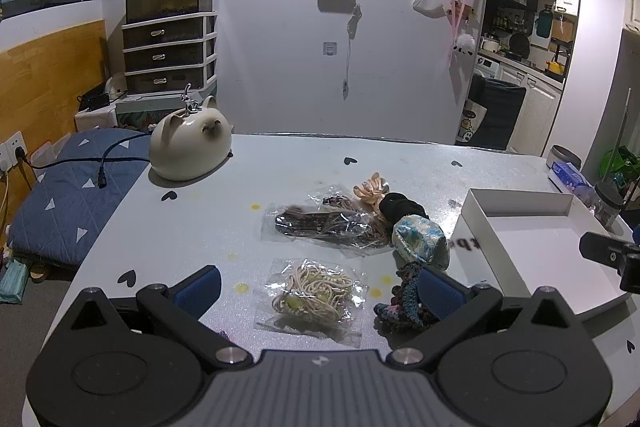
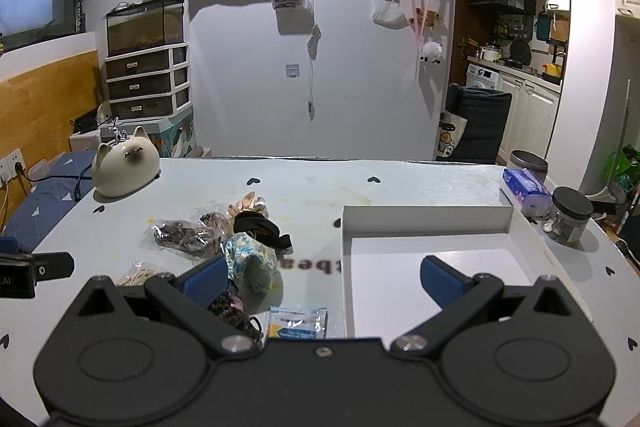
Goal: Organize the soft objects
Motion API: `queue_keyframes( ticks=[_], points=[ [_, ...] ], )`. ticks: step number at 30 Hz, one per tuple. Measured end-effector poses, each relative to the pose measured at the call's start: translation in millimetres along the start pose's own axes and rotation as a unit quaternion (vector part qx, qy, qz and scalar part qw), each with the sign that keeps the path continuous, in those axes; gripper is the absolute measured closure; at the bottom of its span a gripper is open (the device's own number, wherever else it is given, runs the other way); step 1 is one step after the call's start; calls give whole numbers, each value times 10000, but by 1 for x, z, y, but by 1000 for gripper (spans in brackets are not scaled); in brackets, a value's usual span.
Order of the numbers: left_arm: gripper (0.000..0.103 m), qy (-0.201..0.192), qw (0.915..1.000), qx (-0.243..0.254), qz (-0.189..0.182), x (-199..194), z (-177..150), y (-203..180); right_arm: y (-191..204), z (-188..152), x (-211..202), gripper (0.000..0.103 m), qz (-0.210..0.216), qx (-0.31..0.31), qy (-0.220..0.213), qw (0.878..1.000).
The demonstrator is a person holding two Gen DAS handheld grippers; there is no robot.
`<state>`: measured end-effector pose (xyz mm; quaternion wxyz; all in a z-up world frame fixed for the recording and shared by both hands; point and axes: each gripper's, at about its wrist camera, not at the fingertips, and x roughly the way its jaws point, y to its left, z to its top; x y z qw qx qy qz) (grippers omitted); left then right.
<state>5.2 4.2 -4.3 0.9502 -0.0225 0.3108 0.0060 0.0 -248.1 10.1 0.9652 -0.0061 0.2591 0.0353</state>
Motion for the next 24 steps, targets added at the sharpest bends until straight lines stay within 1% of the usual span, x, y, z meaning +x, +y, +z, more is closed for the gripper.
queue_keyframes(
  ticks=[24],
  points=[
    [0,-26,10000,3,8,0,6,-3,1,3,0,0,-7,8,-9,10000]
  ],
)
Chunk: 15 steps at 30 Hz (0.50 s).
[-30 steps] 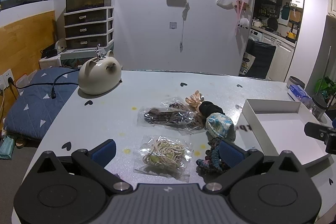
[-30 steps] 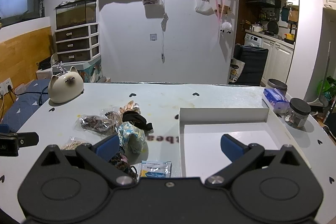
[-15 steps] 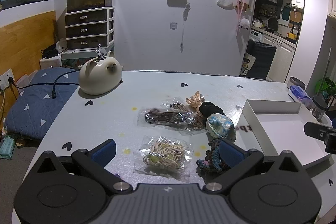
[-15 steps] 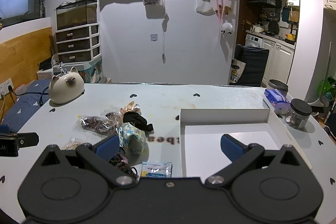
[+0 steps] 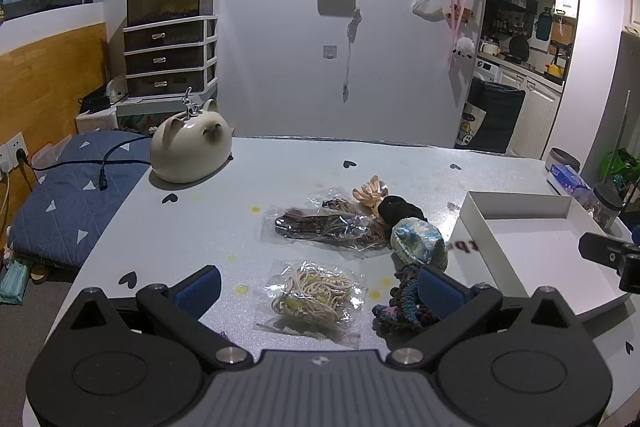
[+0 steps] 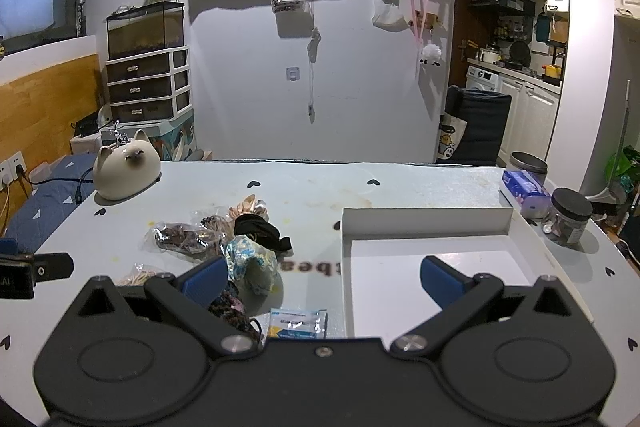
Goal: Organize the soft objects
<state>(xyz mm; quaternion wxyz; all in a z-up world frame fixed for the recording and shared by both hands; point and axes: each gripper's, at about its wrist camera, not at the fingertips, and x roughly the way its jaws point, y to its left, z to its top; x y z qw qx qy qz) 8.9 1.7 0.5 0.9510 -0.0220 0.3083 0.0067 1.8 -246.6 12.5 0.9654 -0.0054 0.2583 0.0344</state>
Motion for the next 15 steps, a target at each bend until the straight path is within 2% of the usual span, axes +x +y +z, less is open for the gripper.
queue_keyframes(
  ticks=[15],
  points=[
    [0,-15,10000,-1,1,-3,1,0,-1,2,-7,0,19,9,-54,10000]
  ],
)
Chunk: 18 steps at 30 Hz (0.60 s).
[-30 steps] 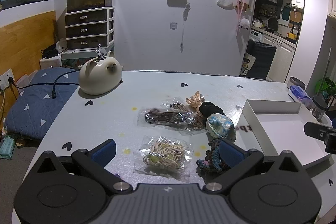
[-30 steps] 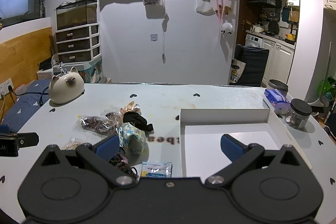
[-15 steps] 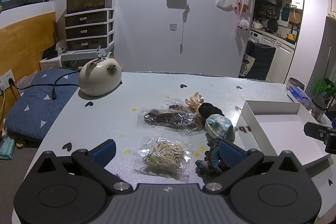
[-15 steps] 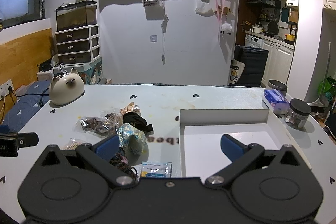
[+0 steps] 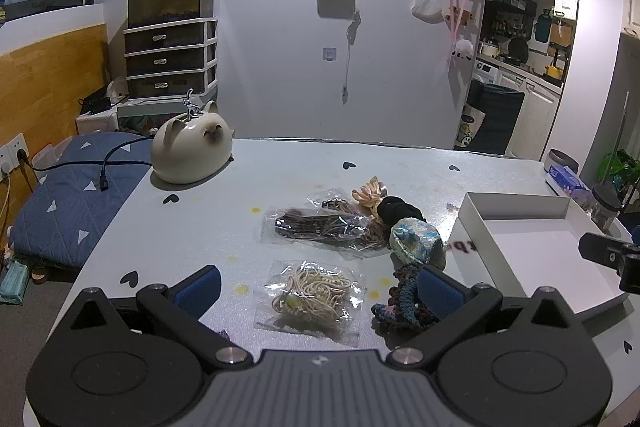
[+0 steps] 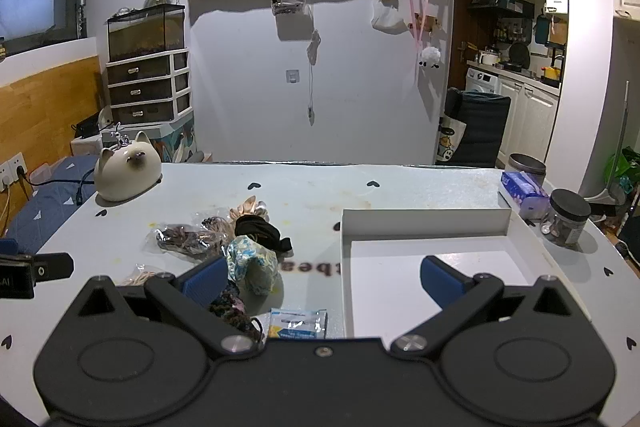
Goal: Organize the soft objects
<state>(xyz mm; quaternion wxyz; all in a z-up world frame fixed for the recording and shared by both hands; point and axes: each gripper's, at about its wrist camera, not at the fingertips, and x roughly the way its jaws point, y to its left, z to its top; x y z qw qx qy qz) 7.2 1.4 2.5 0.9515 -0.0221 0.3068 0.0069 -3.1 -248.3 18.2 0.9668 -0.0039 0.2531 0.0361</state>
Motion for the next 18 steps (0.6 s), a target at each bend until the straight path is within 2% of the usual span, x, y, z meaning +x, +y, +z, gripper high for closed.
queue_keyframes(
  ticks=[18],
  points=[
    [0,-110,9999,15,-17,-14,1,0,0,-3,-7,0,-19,-24,-123,9999]
  ],
)
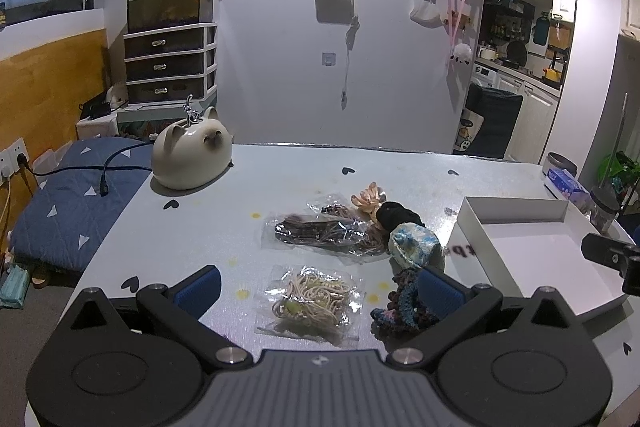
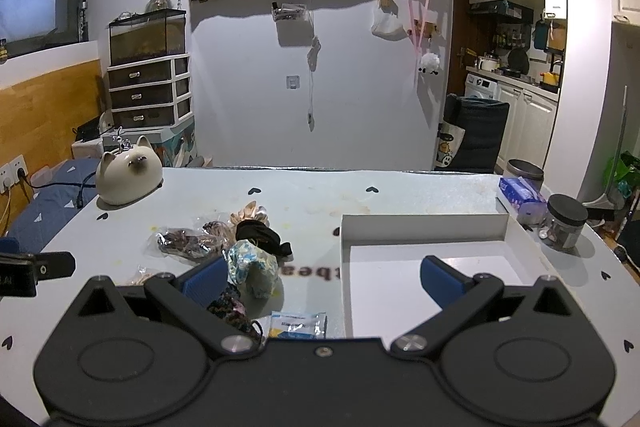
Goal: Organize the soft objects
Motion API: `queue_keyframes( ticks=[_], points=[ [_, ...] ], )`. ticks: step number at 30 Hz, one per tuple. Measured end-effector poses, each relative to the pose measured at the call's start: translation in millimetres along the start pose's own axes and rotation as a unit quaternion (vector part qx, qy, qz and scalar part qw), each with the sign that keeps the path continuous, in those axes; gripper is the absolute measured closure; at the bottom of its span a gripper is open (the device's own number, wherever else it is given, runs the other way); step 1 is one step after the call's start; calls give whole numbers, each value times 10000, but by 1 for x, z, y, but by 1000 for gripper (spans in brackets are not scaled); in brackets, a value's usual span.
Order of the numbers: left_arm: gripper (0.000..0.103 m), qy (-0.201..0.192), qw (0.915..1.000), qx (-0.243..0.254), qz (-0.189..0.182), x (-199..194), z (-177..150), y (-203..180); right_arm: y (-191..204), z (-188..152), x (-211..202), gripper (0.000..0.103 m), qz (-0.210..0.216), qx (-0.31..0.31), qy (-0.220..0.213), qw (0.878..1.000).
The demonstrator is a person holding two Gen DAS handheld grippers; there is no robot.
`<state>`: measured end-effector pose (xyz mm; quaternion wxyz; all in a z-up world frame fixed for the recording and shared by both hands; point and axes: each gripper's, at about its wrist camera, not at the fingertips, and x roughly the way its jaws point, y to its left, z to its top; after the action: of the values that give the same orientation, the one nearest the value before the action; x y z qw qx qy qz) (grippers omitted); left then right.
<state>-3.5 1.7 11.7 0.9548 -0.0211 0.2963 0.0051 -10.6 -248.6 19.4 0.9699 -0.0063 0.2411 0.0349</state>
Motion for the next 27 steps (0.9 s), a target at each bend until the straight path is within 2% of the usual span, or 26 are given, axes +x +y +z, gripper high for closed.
queue_keyframes(
  ticks=[8,15,18,21,27],
  points=[
    [0,-164,9999,3,3,11,14,4,-3,14,8,0,92,-73,-257,9996],
    [0,-235,9996,145,90,37,33,9,1,39,33,0,169,-140,-455,9987],
    [0,-150,9995,252,106,52,37,10,7,45,50,0,407,-218,-357,9983],
    [0,-22,9994,322,135,65,37,12,16,44,67,0,683,-266,-84,9973],
    [0,328,9991,214,160,85,27,21,43,26,93,0,971,-654,297,9927]
  ],
)
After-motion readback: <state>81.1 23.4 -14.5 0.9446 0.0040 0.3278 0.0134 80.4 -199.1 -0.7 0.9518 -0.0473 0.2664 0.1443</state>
